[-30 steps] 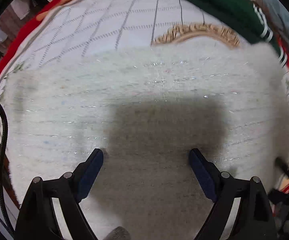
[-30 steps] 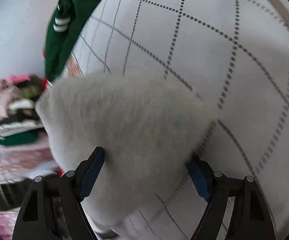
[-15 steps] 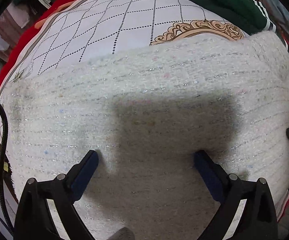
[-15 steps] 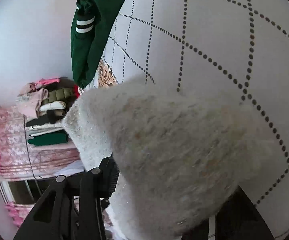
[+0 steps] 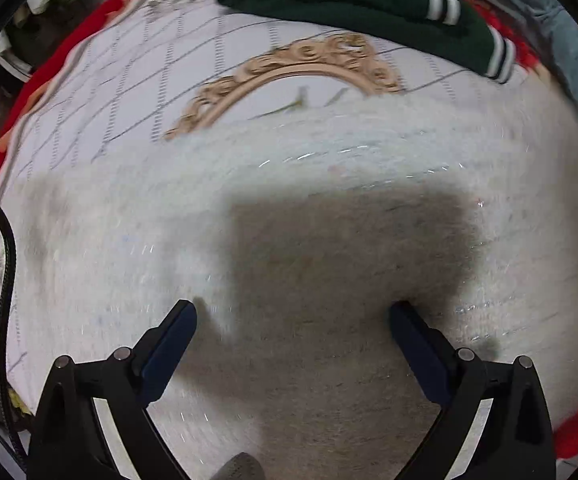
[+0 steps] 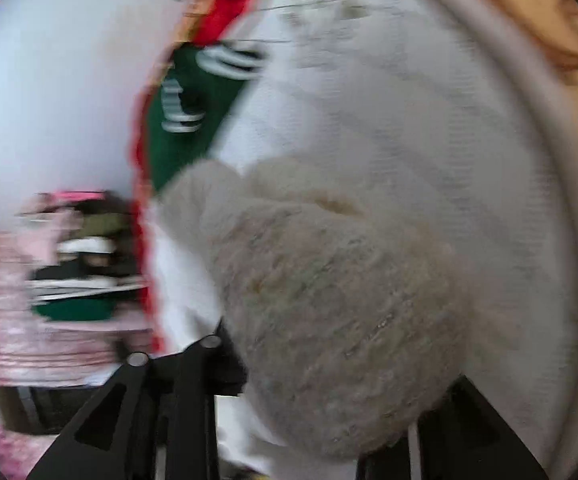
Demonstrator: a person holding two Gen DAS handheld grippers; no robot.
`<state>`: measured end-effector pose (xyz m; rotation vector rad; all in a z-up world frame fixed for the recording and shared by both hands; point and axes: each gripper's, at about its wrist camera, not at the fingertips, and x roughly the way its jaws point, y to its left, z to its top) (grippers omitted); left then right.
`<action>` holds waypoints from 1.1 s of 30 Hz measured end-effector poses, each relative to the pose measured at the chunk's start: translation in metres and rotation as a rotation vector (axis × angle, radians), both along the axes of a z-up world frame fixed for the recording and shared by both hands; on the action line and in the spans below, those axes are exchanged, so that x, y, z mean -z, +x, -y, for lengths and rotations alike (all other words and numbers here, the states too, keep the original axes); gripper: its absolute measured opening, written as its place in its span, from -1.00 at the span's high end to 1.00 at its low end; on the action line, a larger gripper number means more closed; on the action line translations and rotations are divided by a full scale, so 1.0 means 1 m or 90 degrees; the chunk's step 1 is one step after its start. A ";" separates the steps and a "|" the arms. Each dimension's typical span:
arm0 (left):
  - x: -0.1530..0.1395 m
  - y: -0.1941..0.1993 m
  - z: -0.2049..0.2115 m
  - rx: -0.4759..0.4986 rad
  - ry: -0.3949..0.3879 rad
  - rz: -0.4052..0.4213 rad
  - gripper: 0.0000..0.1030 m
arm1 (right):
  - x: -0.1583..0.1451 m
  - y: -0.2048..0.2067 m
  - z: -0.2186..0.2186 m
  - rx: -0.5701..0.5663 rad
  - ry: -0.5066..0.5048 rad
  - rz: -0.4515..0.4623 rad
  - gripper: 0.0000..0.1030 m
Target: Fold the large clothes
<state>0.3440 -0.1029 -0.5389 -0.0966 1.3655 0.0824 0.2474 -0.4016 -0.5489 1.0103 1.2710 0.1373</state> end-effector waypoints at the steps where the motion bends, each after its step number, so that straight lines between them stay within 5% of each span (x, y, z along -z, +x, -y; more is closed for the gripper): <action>1: -0.005 0.000 0.001 -0.005 -0.007 0.001 -0.94 | 0.006 -0.008 0.014 0.002 -0.034 -0.056 0.18; 4: -0.031 -0.017 -0.013 -0.050 -0.020 0.015 -0.94 | 0.005 -0.027 0.039 -0.002 -0.067 -0.128 0.06; 11: -0.047 -0.100 -0.097 -0.212 0.064 -0.006 -0.94 | -0.058 -0.020 0.025 -0.110 -0.232 -0.107 -0.14; 17: -0.019 -0.126 -0.159 -0.298 0.079 -0.052 -0.93 | -0.068 0.019 -0.052 -0.195 -0.205 -0.064 -0.15; 23: 0.015 -0.122 -0.168 -0.259 0.020 -0.077 -0.87 | -0.045 0.038 -0.132 -0.288 -0.183 -0.054 -0.15; 24: 0.014 -0.120 -0.166 -0.246 0.017 -0.066 -0.80 | -0.041 0.037 -0.136 -0.298 -0.184 -0.060 -0.15; 26: 0.012 -0.118 -0.161 -0.221 -0.004 -0.045 0.21 | -0.031 0.040 -0.153 -0.316 -0.192 -0.073 -0.15; 28: 0.001 -0.117 -0.161 -0.203 -0.006 -0.030 0.80 | -0.026 0.041 -0.161 -0.327 -0.212 -0.082 -0.15; 31: -0.030 -0.130 -0.182 -0.256 -0.114 0.026 0.88 | -0.021 0.044 -0.164 -0.329 -0.225 -0.087 -0.15; 33: -0.049 -0.138 -0.193 -0.265 -0.133 0.051 0.88 | -0.020 0.046 -0.162 -0.329 -0.229 -0.092 -0.14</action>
